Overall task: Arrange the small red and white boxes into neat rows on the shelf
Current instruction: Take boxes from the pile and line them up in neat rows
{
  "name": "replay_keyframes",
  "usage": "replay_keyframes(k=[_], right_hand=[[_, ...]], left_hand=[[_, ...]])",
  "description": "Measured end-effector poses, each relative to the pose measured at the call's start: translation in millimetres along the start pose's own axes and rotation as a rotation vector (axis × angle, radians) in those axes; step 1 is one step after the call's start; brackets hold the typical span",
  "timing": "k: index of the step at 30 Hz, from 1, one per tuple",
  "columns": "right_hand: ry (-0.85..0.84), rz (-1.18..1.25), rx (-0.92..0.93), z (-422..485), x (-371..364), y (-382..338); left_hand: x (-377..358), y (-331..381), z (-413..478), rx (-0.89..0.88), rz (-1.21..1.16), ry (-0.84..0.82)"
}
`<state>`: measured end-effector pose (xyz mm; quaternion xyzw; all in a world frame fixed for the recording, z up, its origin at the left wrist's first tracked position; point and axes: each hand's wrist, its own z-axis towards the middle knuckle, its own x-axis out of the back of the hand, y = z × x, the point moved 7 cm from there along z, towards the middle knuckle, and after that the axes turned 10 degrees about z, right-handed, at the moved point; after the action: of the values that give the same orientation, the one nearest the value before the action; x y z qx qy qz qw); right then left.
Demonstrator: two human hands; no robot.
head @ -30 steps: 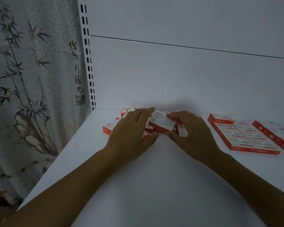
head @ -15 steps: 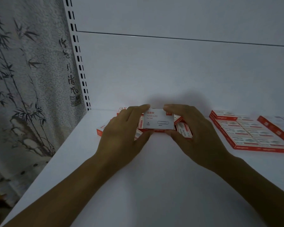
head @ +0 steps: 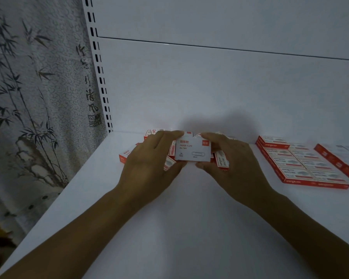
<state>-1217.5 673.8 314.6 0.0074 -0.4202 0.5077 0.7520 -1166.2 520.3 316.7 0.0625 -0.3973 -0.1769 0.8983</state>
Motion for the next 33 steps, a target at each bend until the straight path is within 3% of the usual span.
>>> replay_keyframes(k=[10, 18, 24, 27, 33], right_hand=[[0.100, 0.000, -0.001, 0, 10, -11], [0.040, -0.080, -0.046, 13, 56, -9], [0.071, -0.065, -0.129, -19, 129, 33], [0.085, -0.043, -0.197, -44, 169, 65], [0.074, 0.044, -0.344, -108, 256, 146]], left_hand=[[3, -3, 0, 0.137, -0.057, -0.063], [3, 16, 13, 0.001, 0.025, -0.088], [-19, 92, 28, -0.151, 0.070, -0.111], [-52, 139, 31, -0.148, 0.046, -0.185], [-131, 245, 28, -0.334, 0.081, -0.351]])
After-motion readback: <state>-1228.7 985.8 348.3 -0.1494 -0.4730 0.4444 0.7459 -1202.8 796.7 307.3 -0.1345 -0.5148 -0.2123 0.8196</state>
